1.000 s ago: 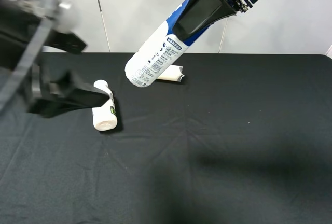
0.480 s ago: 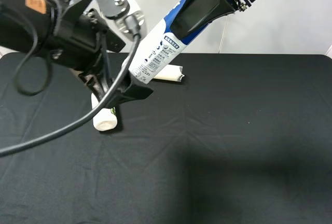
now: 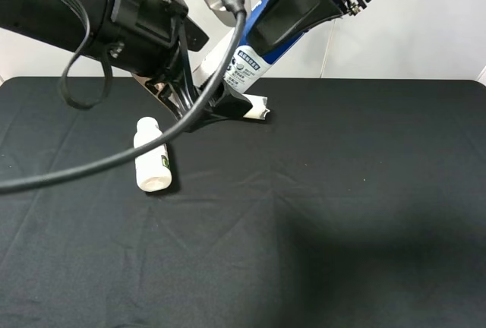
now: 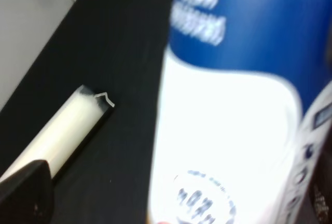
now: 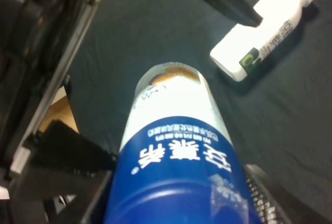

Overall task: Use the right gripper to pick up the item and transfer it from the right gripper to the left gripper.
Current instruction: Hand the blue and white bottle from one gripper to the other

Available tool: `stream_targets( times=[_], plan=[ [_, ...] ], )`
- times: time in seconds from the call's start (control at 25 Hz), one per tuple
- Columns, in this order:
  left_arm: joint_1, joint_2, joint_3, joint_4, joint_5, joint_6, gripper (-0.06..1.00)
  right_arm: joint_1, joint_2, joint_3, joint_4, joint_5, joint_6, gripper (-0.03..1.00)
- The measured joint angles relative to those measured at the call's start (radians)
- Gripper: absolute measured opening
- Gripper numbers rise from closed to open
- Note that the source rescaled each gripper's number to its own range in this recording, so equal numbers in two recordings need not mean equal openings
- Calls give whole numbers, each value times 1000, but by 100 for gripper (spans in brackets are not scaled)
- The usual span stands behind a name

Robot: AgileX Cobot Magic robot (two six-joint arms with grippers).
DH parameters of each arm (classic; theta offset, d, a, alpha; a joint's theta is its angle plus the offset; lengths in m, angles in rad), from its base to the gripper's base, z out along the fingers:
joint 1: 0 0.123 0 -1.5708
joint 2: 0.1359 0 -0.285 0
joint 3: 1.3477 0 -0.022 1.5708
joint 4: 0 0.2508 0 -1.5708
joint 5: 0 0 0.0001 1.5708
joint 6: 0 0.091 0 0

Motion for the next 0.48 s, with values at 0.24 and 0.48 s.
stream_targets(
  times=[0.24, 0.48],
  plan=[
    [-14, 2, 0, -1, -10, 12, 93, 0, 0, 0, 5, 0, 0, 0],
    [-14, 2, 0, -1, -12, 12, 84, 0, 0, 0, 7, 0, 0, 0]
  ],
)
